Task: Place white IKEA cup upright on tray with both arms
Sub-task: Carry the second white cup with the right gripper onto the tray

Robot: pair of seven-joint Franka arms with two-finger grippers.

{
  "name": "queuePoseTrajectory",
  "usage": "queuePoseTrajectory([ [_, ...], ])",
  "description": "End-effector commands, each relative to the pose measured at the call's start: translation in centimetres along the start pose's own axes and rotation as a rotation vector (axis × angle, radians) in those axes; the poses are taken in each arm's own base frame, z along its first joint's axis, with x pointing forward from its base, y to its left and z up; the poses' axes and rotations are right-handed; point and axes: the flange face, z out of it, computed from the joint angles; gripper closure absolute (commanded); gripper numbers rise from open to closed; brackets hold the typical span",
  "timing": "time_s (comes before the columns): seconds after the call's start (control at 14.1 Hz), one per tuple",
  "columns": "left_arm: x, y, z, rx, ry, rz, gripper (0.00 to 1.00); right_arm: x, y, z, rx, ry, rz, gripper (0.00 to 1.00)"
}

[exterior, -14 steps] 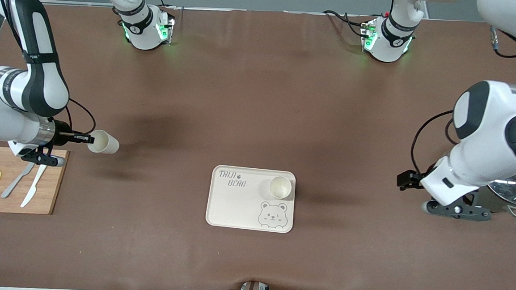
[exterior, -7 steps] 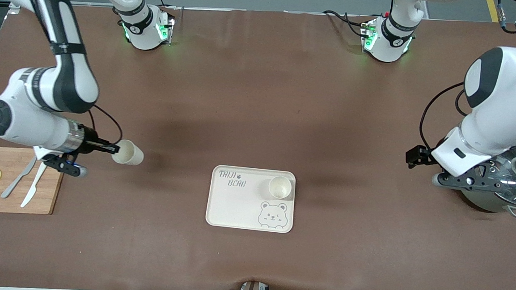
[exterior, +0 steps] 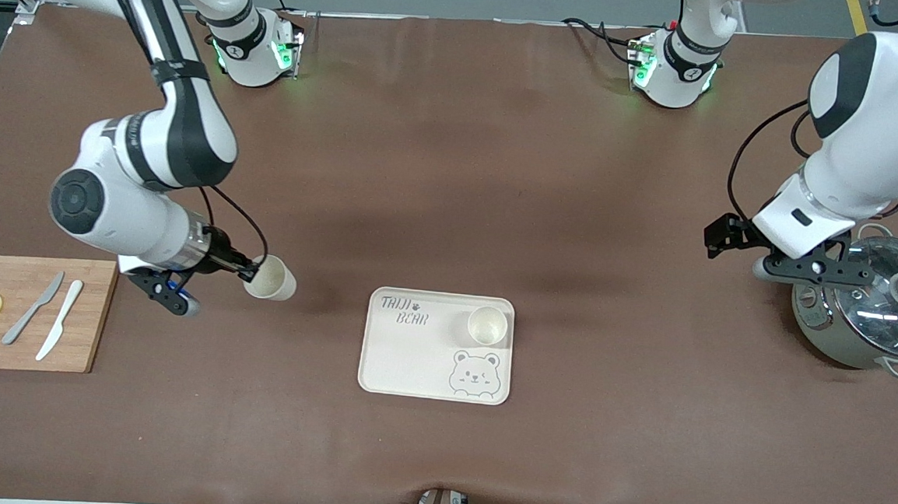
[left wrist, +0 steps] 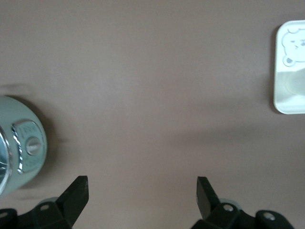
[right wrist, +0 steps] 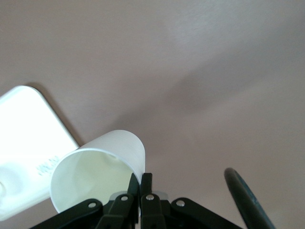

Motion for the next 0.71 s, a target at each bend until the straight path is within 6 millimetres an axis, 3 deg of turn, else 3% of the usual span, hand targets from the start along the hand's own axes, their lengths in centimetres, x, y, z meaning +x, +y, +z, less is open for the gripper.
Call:
queuePoseTrajectory([
  [0.0,-3.0,0.1,-0.8,-0.045,0.017,-0.013,0.00,-0.1,-4.0,1.9,0.033,0.022,0.130,1.00],
  [0.14,-3.8,0.3,-1.0,-0.064,0.016,-0.020,0.00,-1.1,-6.9,3.9,0.056,0.019,0.218,1.00],
  [0.28,-4.1,0.4,-1.5,-0.063,0.019,-0.015,0.00,-1.5,-9.5,4.6,0.072,0.026,0.270,1.00],
  [0.42,-4.0,1.0,-2.3,-0.063,0.029,-0.011,0.00,-3.4,-12.2,6.0,0.069,0.028,0.292,1.00],
  [0.64,-4.0,0.9,-3.6,-0.060,0.010,-0.001,0.00,-4.1,-13.1,6.7,0.069,0.024,0.326,1.00],
])
